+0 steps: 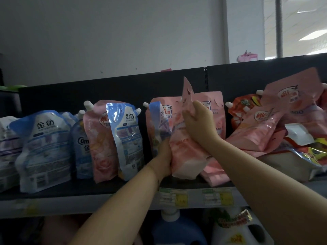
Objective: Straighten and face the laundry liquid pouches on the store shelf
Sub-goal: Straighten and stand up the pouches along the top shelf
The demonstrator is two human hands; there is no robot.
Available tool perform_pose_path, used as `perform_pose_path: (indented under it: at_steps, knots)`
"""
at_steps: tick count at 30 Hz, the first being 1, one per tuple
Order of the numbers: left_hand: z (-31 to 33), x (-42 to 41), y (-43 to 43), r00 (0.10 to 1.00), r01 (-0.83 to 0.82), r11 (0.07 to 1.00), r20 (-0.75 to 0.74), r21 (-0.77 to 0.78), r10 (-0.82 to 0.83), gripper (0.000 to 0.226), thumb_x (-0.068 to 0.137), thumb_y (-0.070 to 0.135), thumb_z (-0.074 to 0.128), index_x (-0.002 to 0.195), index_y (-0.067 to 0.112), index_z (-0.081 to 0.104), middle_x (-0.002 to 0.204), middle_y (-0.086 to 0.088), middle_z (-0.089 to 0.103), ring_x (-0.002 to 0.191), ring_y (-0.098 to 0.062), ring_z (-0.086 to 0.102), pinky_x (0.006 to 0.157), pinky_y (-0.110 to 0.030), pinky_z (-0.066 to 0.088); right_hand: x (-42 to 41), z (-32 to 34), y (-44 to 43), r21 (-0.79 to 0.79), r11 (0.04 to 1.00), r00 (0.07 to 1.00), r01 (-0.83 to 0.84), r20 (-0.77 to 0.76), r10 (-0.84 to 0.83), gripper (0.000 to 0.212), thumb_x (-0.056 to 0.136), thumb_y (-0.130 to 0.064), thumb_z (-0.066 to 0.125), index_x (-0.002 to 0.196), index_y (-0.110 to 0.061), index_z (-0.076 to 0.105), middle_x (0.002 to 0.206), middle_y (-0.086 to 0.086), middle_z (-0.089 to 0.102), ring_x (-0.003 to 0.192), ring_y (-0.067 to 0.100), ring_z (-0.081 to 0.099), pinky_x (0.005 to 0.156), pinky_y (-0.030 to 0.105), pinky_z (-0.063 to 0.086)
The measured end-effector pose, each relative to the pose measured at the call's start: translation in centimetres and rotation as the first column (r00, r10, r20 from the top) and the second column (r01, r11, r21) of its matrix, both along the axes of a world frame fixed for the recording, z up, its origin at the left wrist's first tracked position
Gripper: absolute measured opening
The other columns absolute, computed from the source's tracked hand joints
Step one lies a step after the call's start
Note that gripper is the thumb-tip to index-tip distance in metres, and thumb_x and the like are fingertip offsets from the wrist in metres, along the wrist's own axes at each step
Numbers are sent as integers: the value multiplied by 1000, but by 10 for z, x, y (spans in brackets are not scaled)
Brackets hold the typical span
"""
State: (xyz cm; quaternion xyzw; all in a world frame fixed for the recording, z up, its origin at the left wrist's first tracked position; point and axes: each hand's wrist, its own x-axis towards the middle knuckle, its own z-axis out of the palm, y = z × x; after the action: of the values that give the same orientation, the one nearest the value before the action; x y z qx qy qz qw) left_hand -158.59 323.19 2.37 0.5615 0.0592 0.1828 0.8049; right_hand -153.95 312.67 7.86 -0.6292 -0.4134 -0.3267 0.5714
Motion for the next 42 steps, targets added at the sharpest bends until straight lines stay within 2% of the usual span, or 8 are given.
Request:
perform_pose_path:
  at_steps: [6,10,13,19,24,31,35,42]
  knots:
    - [-1,-4,3,964,-82,994,249,-72,97,52,94,50,41,115,9,66,94,-16,72,82,-30,70,75,-36,53,-6,-9,-4,36,999,981,6,194,-12,19,95,-17,54,83,-19,39,60,-13,44,49,3,47,44,15,38]
    - [-13,-7,9,852,-400,915,390,56,348,61,84,58,52,126,15,57,115,-13,67,104,-30,66,90,-49,52,7,-29,-8,1,995,976,95,195,-94,21,99,-31,44,87,-17,36,61,-5,49,49,13,50,44,31,43]
    - [-21,-13,10,687,-704,693,398,155,608,49,89,53,50,122,17,47,117,-5,63,104,-21,62,93,-47,50,11,-37,-8,-4,984,966,176,194,-172,29,97,-42,34,87,-15,33,64,1,51,50,18,50,46,36,43]
    - [-20,-30,32,475,-880,360,543,311,692,55,89,55,48,123,13,37,125,-7,49,112,-18,50,94,-34,42,10,-40,10,-191,951,969,244,95,-230,36,99,-51,28,94,-16,34,75,1,56,61,24,59,58,43,51]
    - [-32,-42,53,442,-791,26,543,611,714,65,92,43,42,140,0,28,135,-21,35,124,-31,38,104,-45,38,0,-56,29,-339,940,972,30,-208,-106,26,101,-40,34,100,-13,33,90,7,56,86,34,59,73,43,49]
    - [-30,-55,45,315,-735,-332,731,592,605,47,87,22,58,127,2,43,130,-22,44,119,-35,43,98,-46,41,-9,-51,22,-429,902,953,48,-252,-170,30,95,-37,44,109,-11,38,110,15,60,96,36,59,78,42,48]
    - [-31,-67,42,449,-709,-293,731,641,513,36,78,7,64,111,8,51,124,-16,45,113,-29,43,92,-44,46,-14,-48,8,-534,833,928,148,-215,-303,36,88,-34,46,119,-16,46,98,6,63,87,30,60,74,39,50]
    - [-31,-94,40,640,-508,-453,673,733,371,29,82,31,61,103,13,54,132,-16,43,105,-31,49,78,-41,50,-55,-46,8,-538,839,948,78,-221,-230,24,85,-28,53,76,-8,63,71,6,63,69,25,61,62,32,50]
